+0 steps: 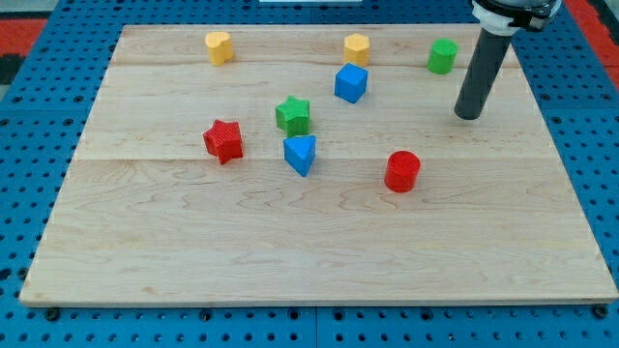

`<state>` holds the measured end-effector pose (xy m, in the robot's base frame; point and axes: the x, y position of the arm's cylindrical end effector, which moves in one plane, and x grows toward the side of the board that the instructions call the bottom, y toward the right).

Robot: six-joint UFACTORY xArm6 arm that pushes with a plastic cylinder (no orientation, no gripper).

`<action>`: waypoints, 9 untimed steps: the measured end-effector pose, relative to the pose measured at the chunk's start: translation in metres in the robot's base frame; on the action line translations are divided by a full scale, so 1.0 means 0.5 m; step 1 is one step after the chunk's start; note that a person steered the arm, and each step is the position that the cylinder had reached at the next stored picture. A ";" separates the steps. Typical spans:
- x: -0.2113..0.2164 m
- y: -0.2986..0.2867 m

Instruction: Push the red circle towards the bottom left of the board

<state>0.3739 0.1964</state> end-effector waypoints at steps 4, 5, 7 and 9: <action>-0.004 0.012; -0.011 0.010; -0.030 -0.061; 0.176 -0.081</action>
<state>0.4622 0.1558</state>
